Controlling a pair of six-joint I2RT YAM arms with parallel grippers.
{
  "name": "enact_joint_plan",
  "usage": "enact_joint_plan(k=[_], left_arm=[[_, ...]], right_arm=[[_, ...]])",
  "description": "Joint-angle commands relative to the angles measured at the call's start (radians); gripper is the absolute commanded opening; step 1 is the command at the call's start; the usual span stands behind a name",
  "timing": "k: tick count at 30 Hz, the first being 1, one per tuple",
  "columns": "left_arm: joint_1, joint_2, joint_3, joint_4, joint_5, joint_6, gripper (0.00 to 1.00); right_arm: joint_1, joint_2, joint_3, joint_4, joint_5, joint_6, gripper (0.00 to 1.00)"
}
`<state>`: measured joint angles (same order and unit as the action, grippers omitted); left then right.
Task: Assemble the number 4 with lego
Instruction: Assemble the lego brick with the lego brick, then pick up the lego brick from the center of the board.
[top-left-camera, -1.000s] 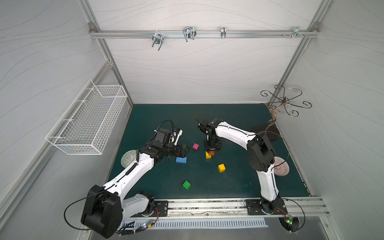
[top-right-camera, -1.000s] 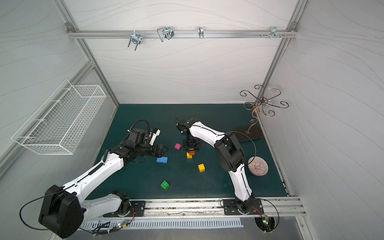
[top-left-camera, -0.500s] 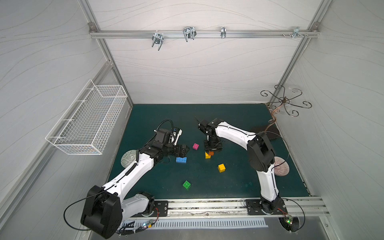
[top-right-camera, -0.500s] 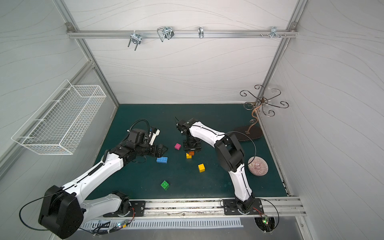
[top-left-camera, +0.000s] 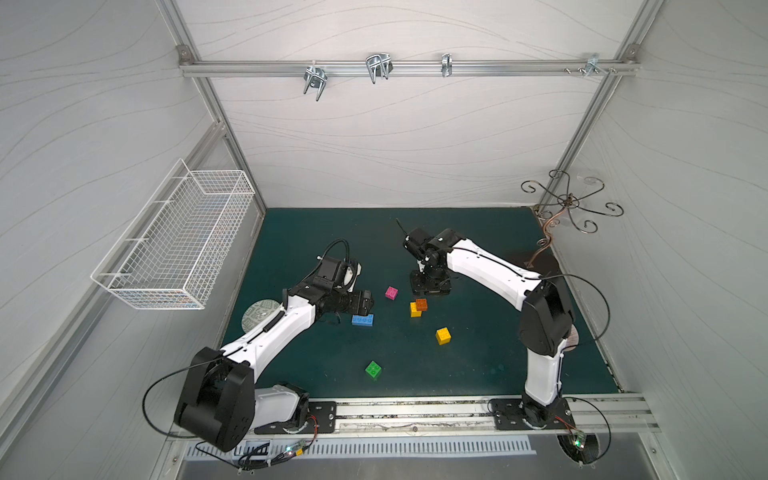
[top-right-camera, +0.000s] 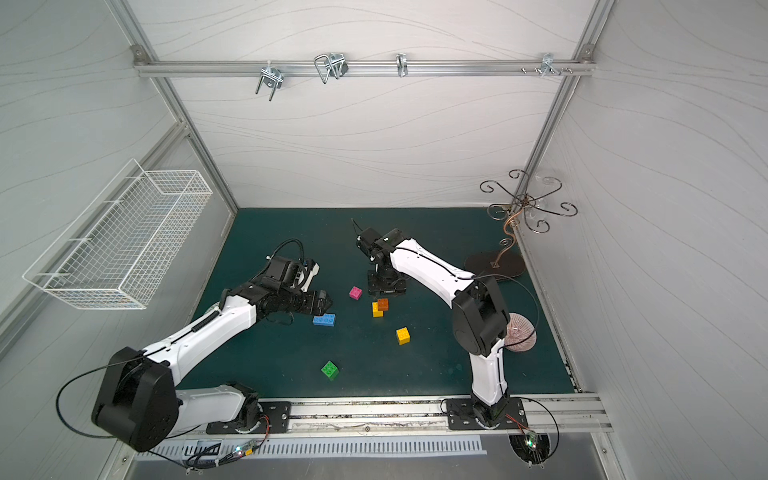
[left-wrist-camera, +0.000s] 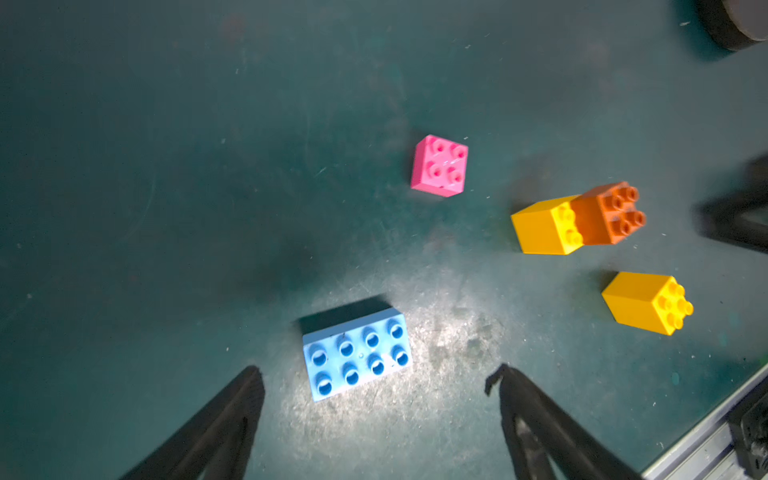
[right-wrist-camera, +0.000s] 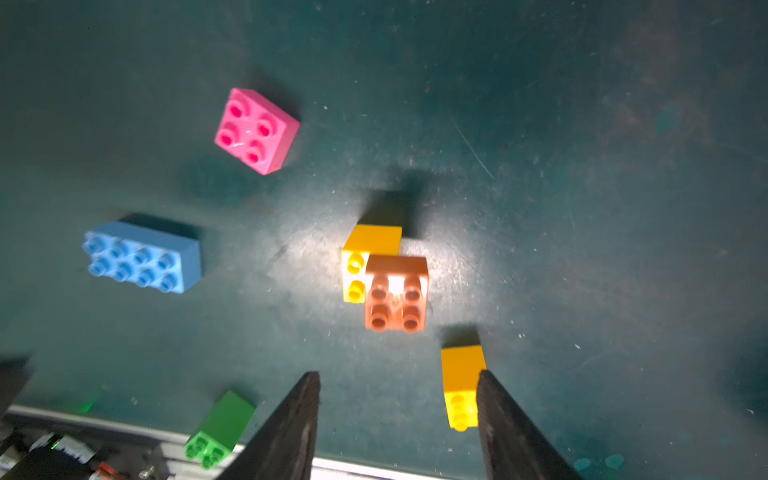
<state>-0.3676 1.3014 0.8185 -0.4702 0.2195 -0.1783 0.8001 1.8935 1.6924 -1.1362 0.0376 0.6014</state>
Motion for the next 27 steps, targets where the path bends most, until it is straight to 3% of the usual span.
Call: enact_joint_plan(k=[1, 7, 17, 27], left_arm=[[-0.002, 0.041, 0.049, -0.029, 0.009, -0.099, 0.9], [-0.003, 0.101, 0.04, -0.038, 0.02, -0.209, 0.89], [-0.005, 0.219, 0.064, -0.064, 0.022, -0.255, 0.87], [-0.097, 0.229, 0.086, -0.065, 0.049, -0.292, 0.86]], right_arm=[[-0.002, -0.083, -0.033, -0.037, 0.001, 0.006, 0.62], [-0.024, -0.2, -0.115, -0.032, -0.001, 0.008, 0.7], [-0.051, -0.34, -0.227, -0.023, 0.002, 0.009, 0.76], [-0.055, -0.377, -0.242, -0.022, 0.007, 0.019, 0.78]])
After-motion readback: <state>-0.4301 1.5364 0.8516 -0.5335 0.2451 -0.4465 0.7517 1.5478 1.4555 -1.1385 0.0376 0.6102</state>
